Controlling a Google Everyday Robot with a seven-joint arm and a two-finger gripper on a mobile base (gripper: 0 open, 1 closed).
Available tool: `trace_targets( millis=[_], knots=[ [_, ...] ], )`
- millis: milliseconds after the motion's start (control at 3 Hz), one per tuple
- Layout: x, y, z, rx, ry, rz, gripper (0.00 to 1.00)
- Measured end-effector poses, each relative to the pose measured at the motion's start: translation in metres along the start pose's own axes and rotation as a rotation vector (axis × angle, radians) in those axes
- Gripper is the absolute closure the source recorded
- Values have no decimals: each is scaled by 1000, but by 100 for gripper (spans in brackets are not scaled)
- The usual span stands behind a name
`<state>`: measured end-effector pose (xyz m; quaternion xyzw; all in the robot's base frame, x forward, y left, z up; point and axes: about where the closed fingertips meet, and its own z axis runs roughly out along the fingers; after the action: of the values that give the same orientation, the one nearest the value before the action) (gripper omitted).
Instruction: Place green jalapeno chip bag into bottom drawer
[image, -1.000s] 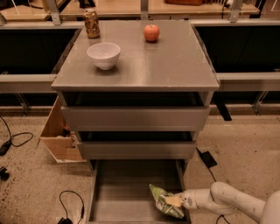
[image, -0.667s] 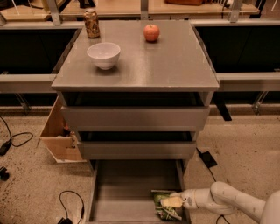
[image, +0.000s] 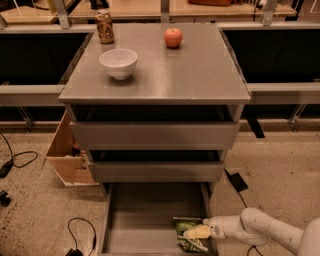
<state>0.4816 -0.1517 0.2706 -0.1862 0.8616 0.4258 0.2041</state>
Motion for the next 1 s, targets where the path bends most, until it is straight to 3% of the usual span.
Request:
trace_targets(
  millis=[333,667,1000],
  knots=[
    [-27,26,-17,-17,-6,-49,0],
    [-63,74,-54,-56,15,-115,0],
    [-109,151,-125,-43,19,-225,0]
  ],
)
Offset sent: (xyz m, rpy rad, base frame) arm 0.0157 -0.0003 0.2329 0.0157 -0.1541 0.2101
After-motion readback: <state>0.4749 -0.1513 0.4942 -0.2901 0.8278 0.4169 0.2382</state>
